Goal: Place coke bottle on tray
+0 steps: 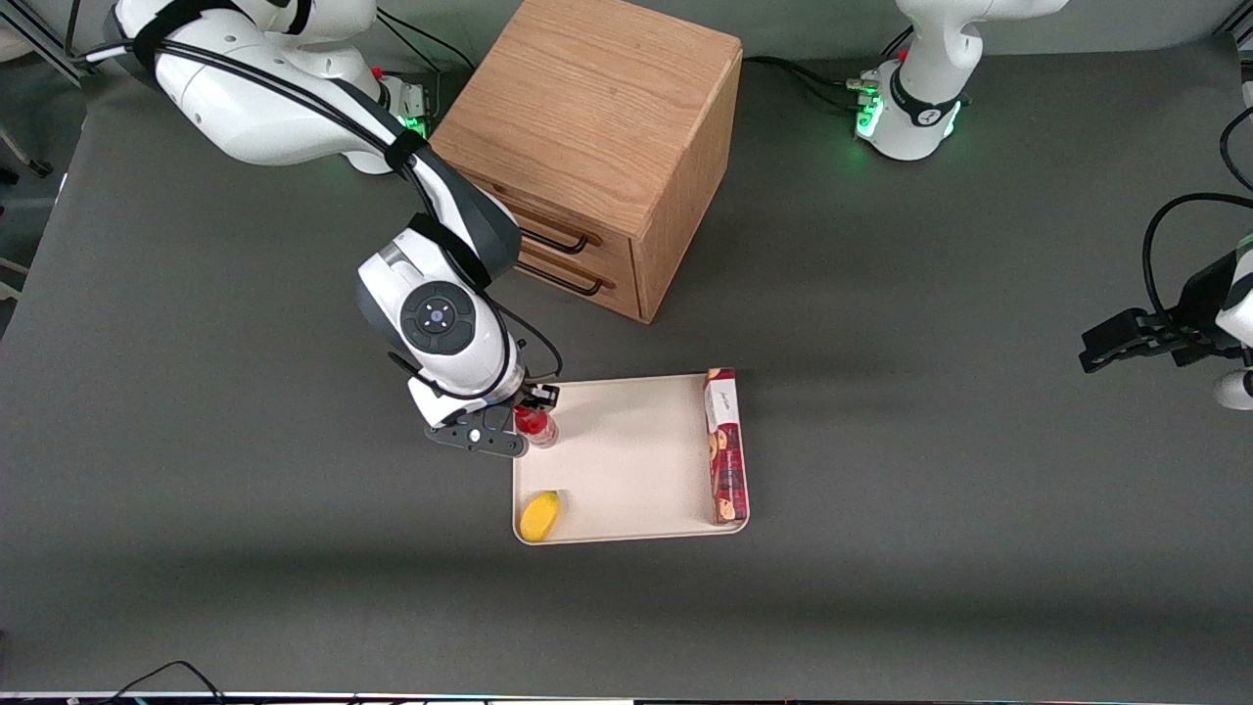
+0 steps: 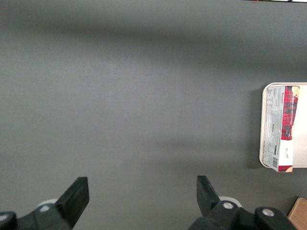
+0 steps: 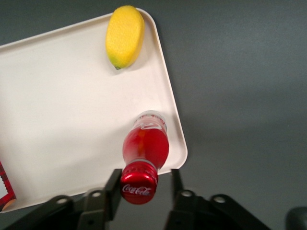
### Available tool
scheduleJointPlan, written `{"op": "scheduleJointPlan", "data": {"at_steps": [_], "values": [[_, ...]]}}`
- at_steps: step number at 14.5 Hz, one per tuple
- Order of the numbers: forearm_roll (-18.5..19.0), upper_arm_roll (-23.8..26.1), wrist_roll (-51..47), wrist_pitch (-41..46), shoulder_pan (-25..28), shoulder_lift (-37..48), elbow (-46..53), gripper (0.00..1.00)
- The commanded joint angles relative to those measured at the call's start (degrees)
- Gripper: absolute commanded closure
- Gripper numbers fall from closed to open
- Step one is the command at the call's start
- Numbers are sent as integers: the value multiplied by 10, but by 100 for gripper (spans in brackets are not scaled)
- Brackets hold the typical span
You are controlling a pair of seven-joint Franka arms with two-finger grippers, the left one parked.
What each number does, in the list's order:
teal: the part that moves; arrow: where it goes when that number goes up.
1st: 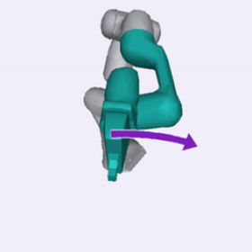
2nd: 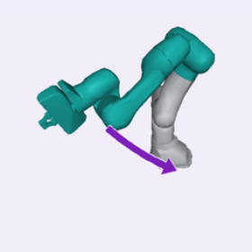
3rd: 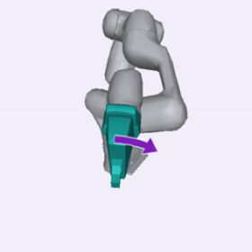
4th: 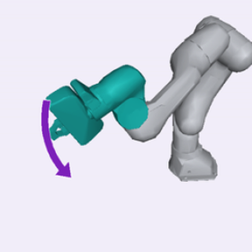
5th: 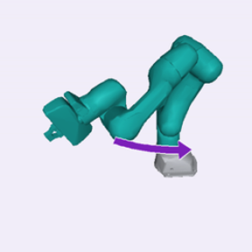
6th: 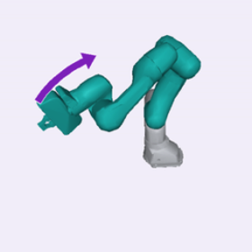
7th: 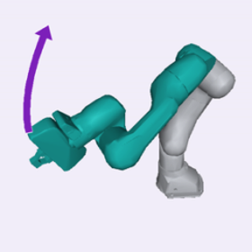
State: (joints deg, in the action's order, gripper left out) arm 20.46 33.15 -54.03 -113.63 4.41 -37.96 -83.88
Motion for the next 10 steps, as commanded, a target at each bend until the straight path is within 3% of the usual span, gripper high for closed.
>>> {"op": "scheduleJointPlan", "data": {"at_steps": [1,3,6,7,10], "values": [[14,12,-8,33,-9,52,6,0],[6,11,36,117,-12,115,39,0],[-62,-4,150,251,-36,215,83,0],[-84,-31,216,293,-44,255,80,0],[-173,-188,387,328,-41,361,23,0]]}}
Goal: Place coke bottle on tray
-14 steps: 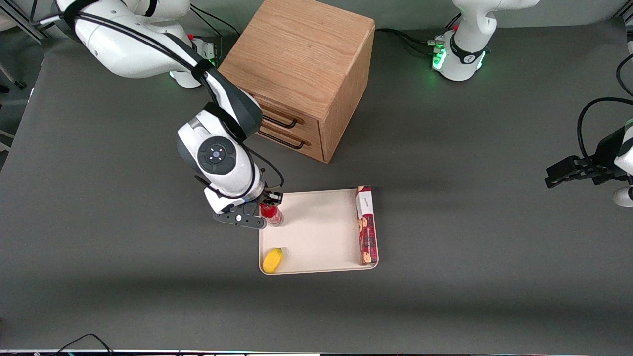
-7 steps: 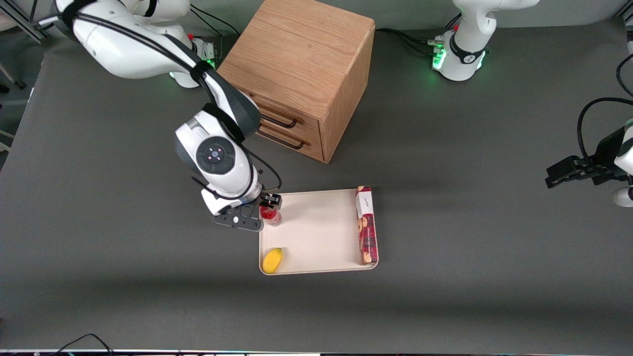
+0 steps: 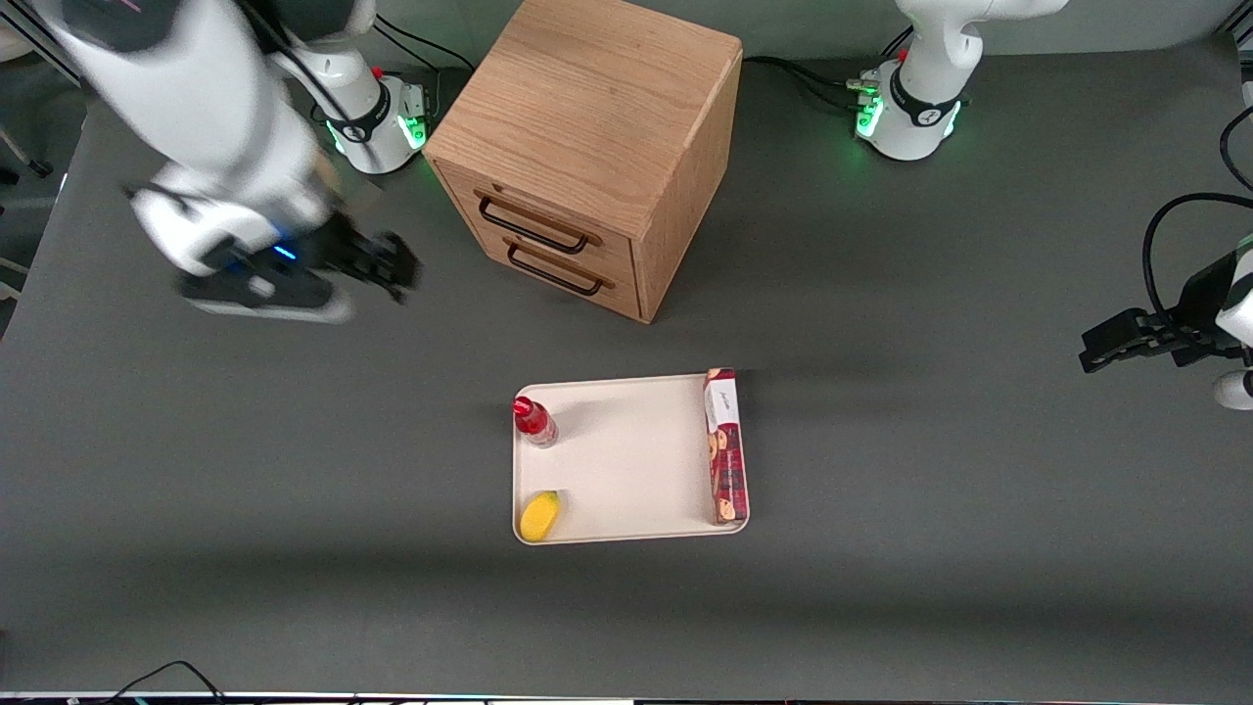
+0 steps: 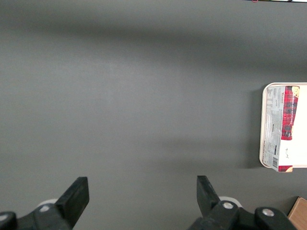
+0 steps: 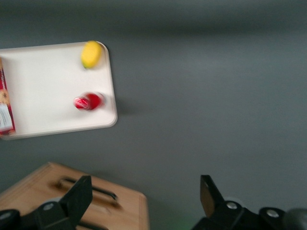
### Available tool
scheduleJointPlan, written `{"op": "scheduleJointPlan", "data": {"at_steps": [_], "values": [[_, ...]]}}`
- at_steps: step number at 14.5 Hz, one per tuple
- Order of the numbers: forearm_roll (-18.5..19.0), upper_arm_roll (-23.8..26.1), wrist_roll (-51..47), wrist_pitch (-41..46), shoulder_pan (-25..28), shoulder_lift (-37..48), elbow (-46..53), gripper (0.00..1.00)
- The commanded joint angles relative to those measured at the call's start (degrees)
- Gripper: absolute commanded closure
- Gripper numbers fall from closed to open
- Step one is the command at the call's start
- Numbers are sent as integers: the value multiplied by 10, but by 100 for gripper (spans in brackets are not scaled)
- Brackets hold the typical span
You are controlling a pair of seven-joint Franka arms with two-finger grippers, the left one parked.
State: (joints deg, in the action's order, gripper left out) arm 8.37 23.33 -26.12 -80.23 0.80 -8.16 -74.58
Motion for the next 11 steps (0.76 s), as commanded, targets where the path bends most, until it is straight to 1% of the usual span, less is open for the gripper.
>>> {"op": "scheduleJointPlan", "data": {"at_steps": [1,2,4,5,6,9,11], "values": [[-60,-135,160,-21,-4,84,-108,0],[-62,-170,198,-49,-4,100,-144,0],[-63,-216,244,-118,-7,123,-231,0],[-62,-226,251,-159,-5,137,-275,0],[-63,-227,252,-182,-4,143,-301,0],[-63,-223,251,-179,2,131,-274,0],[-77,-222,245,-165,5,110,-235,0]]}}
